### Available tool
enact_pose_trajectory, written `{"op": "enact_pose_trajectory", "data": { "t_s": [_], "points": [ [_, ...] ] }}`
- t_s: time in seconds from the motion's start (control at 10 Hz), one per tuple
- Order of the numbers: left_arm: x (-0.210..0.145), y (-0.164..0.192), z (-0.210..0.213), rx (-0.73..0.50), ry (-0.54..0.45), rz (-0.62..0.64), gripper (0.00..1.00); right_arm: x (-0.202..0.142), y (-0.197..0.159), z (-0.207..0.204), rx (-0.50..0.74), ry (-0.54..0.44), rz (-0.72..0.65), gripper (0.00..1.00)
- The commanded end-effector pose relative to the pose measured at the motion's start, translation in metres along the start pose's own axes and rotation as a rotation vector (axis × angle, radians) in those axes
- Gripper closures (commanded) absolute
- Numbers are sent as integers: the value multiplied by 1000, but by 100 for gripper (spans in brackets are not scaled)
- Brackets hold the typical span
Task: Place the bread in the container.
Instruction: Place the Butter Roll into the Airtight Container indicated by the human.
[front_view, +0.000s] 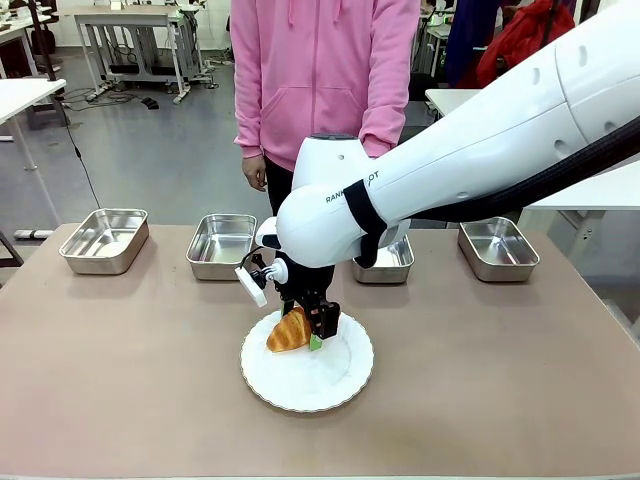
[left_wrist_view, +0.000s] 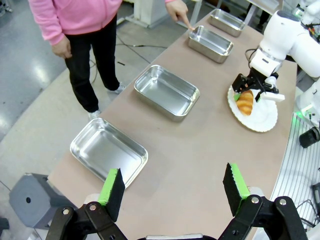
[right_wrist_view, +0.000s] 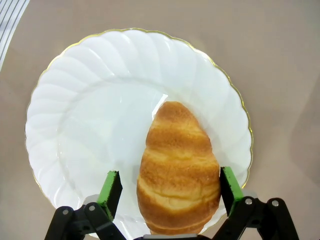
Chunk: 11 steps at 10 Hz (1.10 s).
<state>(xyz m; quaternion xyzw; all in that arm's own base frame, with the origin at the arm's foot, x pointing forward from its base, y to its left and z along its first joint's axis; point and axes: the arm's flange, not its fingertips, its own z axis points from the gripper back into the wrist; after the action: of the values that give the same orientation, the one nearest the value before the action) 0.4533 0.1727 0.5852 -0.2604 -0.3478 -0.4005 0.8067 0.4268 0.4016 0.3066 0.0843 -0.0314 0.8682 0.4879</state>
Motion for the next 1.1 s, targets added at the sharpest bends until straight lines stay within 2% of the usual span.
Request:
{"op": "enact_pose_trajectory", "data": {
  "t_s": [0.0, 0.1, 0.2, 0.3, 0.4, 0.5, 0.6, 0.7, 1.0],
  "points": [
    [2, -2, 1, -3, -7, -7, 0, 1, 3, -5, -21, 18, -1, 0],
    [2, -2, 1, -3, -7, -7, 0, 1, 3, -6, -19, 20, 0, 0],
    [2, -2, 1, -3, -7, -7, 0, 1, 3, -6, -17, 17, -6, 20],
    [2, -2, 1, -3, -7, -7, 0, 1, 3, -5, -18, 18, -6, 20],
    [2, -2, 1, -3, -7, -7, 0, 2, 4, -2, -20, 23, -6, 40],
    [2, -2, 1, -3, -7, -7, 0, 2, 4, 1, -24, 26, -7, 22],
    [2, -2, 1, -3, -7, -7, 0, 2, 4, 3, -27, 29, -12, 60],
    [2, -2, 1, -3, -7, -7, 0, -1, 3, 5, 3, 5, -9, 42],
    [2, -2, 1, -3, -7, -7, 0, 0, -1, -1, -3, 0, 0, 42]
  ]
}}
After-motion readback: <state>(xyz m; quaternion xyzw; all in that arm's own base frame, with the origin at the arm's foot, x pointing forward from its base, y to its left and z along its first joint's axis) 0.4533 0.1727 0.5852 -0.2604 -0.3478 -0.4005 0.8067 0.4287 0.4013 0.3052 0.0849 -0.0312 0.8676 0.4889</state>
